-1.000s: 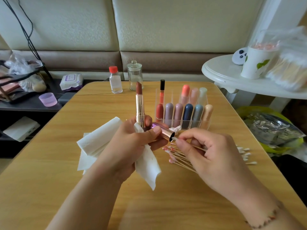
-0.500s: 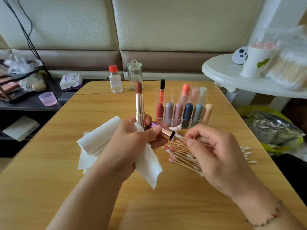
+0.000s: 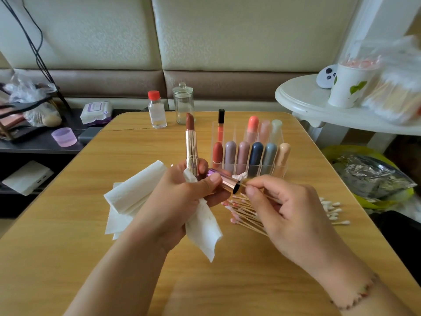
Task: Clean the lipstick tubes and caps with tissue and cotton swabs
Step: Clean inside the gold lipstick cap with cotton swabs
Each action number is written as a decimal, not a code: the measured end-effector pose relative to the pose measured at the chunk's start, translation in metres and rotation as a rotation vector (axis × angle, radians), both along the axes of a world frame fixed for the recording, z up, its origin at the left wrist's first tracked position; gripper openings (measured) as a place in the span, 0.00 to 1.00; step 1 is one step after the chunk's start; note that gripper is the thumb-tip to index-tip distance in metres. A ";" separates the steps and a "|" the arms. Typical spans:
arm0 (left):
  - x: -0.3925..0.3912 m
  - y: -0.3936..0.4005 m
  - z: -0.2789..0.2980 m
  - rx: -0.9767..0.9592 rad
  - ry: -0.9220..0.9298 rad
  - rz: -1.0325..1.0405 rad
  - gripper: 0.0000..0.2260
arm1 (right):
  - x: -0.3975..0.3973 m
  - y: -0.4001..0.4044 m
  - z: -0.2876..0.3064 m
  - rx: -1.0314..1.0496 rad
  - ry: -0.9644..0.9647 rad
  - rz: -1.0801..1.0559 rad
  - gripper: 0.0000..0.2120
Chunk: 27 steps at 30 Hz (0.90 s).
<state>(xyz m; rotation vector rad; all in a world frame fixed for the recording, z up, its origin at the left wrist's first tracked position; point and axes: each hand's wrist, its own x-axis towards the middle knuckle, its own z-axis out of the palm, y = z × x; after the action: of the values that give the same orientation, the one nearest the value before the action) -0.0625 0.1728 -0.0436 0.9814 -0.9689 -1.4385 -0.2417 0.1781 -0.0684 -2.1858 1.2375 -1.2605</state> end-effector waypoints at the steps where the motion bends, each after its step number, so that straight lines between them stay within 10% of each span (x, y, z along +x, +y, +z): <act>1: 0.000 0.000 0.000 -0.004 -0.002 0.007 0.10 | 0.000 -0.001 -0.001 -0.012 -0.006 -0.024 0.09; 27: -0.002 0.000 -0.001 -0.115 -0.118 0.053 0.11 | 0.001 -0.001 0.009 0.260 -0.117 0.019 0.14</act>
<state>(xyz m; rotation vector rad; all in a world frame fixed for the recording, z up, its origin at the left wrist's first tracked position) -0.0645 0.1732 -0.0443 1.0084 -1.0913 -1.2781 -0.2408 0.1773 -0.0596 -1.9089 1.2535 -1.1323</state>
